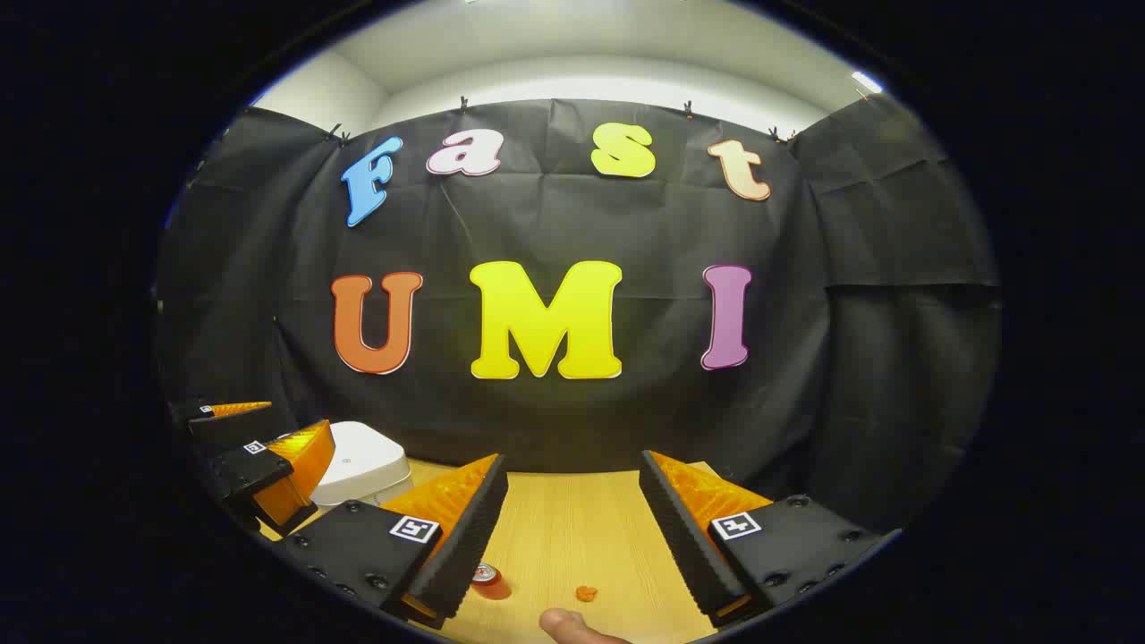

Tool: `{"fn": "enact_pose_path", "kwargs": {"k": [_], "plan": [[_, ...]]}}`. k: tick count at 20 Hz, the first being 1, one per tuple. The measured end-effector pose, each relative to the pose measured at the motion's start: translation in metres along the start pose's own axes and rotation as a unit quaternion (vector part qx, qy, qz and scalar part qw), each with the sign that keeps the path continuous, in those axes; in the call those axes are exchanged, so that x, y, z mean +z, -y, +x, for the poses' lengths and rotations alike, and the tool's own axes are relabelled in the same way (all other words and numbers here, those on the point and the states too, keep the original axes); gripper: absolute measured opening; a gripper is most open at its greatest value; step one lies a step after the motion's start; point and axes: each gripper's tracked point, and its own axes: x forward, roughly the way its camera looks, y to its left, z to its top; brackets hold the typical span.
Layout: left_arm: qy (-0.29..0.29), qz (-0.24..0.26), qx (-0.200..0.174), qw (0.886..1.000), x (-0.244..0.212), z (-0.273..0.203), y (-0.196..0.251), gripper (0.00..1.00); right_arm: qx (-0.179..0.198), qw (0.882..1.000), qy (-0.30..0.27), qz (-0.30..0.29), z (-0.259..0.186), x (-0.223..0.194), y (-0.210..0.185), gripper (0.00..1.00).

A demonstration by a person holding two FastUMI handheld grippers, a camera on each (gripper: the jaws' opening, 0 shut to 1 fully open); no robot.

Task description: Press the lid of the desktop garbage bin to open it, pick up the crumpled paper on the desktop and throw it into the bin, then pick up the pop can on the desktop and drop it into the bin, and finally close the garbage bin lid.

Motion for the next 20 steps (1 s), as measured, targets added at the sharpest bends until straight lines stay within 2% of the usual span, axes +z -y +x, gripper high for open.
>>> {"fn": "enact_pose_path", "kwargs": {"k": [10,20], "plan": [[-0.027,-0.019,-0.019,0.999,-0.016,0.001,0.015,0.97,0.017,1.0,-0.001,-0.015,0.008,-0.007,-0.001,0.94],[-0.031,-0.012,-0.02,0.999,-0.019,-0.001,0.017,0.97,0.031,0.999,-0.003,-0.024,0.008,-0.01,-0.008,0.94]]}}
